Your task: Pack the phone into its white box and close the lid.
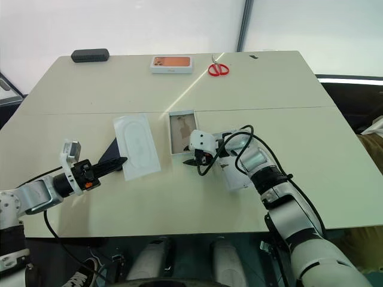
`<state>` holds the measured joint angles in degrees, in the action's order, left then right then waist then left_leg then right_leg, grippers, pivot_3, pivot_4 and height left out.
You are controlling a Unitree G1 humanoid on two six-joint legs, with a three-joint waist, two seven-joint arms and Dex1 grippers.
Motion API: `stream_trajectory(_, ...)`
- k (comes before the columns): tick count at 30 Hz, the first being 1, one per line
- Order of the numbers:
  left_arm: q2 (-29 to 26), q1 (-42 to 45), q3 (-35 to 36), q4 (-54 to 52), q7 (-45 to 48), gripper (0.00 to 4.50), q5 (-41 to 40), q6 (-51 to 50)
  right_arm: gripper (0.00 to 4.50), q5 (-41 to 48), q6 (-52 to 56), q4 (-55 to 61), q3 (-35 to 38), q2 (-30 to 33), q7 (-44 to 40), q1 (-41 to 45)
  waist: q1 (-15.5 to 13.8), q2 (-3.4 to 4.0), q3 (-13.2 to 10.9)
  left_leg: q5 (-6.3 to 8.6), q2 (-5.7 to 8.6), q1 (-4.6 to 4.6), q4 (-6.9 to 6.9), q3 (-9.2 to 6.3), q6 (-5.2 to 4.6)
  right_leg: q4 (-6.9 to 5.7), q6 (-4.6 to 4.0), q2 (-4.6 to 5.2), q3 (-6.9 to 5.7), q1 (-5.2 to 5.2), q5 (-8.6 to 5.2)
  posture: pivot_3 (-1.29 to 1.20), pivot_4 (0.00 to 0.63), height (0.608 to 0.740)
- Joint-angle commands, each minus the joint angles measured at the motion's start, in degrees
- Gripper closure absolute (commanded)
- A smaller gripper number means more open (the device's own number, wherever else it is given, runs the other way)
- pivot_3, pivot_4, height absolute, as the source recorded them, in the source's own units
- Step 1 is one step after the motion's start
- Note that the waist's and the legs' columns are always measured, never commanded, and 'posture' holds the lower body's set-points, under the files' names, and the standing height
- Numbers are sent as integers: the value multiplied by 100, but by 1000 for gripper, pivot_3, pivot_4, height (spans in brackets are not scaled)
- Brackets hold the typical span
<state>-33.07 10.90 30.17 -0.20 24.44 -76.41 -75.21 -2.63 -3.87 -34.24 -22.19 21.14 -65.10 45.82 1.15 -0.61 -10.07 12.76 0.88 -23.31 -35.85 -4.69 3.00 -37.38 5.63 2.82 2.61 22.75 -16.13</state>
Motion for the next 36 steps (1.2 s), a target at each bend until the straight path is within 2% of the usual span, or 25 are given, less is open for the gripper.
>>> stream_trajectory(1, 1, 32, 42, -141, -48, 4500, -35, 180, 4407, 52, -36, 220, 69, -58, -88, 20, 1, 0, 0, 0, 0, 0, 1, 0, 0, 0, 0, 0, 0, 1, 0, 0, 150, 740)
stream_trajectory(6, 5, 81, 55, -232, -41, 4500, -364, 149, 4465, 219, 312, 1282, 26, 17, -286, -540, -6, 0, 0, 0, 0, -1, 4, -2, 0, 0, 0, 1, 0, 2, 0, 0, 150, 740)
stream_trajectory(14, 62, 197, -14, -263, -300, 4500, -728, 210, 4465, 235, 1336, 3336, -58, 177, -32, -1687, -10, 0, 0, 0, 0, -1, 5, -4, 0, 0, 0, 3, 0, 3, 0, 0, 150, 740)
stream_trajectory(21, 139, 328, -331, -259, -305, 4500, -643, 276, 4465, 437, 2130, 4133, 14, 196, 166, -1891, -19, 0, 0, 0, 1, -1, 6, -4, 1, 1, -3, 2, -1, 3, -2, 0, 150, 740)
stream_trajectory(23, 179, 363, -461, -269, -301, 4500, -525, 330, 3883, 592, 2245, 4140, 45, 177, 137, -1860, -19, 0, 0, 0, 1, -1, 6, -3, 1, 2, -3, 2, -1, 2, -2, 0, 150, 740)
stream_trajectory(25, 183, 377, -564, -282, -280, 4500, -465, 365, 3121, 662, 2269, 4171, 67, 180, 195, -1862, -18, -1, 0, 0, 3, -1, 6, -3, 1, 3, -3, 4, 0, 2, -2, 0, 150, 740)
stream_trajectory(27, 190, 402, -627, -278, -277, 4500, -461, 391, 1956, 681, 2229, 4241, 37, 276, 179, -1884, -17, -1, 0, 0, 3, -1, 7, -3, 1, 3, -2, 4, 0, 2, -2, 0, 150, 740)
stream_trajectory(29, 166, 438, -681, -245, -248, 4500, -426, 412, 1041, 689, 2181, 4285, 100, 417, 187, -1889, -16, -1, 0, 0, 3, -1, 7, -3, 0, 3, -3, 3, 0, 3, -2, 0, 150, 740)
stream_trajectory(36, 212, 550, -847, -54, -200, 4500, -183, 448, 1041, 888, 2139, 4355, 793, 1174, 213, -2081, -48, -1, 0, 0, 20, -4, 8, -4, 0, 11, -6, 10, -1, 0, -4, 0, 150, 740)
